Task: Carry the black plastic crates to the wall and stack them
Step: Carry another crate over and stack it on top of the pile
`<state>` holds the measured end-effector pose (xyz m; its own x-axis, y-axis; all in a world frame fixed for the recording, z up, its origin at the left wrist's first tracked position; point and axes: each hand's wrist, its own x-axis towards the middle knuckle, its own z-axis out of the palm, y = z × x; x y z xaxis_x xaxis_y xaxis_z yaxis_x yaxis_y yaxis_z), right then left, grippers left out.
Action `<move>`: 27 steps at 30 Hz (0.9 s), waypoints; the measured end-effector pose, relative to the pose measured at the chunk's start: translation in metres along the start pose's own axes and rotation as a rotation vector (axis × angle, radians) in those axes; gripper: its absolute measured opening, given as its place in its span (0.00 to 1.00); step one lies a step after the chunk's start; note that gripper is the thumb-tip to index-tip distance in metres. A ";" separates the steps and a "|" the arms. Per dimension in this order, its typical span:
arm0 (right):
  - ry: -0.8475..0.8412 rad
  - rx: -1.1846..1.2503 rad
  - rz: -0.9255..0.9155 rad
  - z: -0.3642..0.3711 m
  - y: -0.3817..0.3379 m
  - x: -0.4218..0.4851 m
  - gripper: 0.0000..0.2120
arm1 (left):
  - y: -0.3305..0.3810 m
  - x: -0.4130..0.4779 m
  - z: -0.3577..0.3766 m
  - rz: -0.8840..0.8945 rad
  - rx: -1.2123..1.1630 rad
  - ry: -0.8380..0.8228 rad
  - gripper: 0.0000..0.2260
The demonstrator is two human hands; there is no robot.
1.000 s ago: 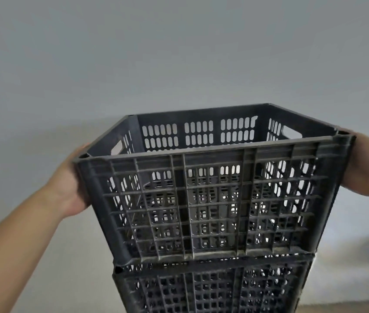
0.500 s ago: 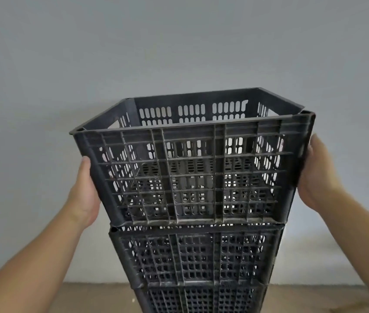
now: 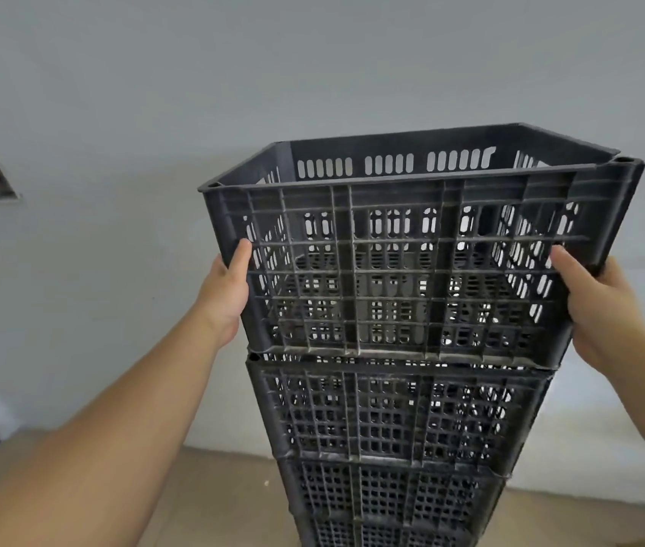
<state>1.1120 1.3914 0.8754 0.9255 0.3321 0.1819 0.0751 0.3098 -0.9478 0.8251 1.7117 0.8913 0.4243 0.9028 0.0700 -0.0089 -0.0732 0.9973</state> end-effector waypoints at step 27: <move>0.095 -0.212 -0.066 -0.003 0.018 -0.007 0.21 | -0.015 -0.006 -0.003 0.020 -0.161 0.010 0.23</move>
<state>1.1080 1.3922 0.8563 0.9461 0.2287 0.2295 0.2038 0.1306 -0.9703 0.8199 1.7086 0.8755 0.4136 0.9061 0.0889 -0.1624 -0.0227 0.9865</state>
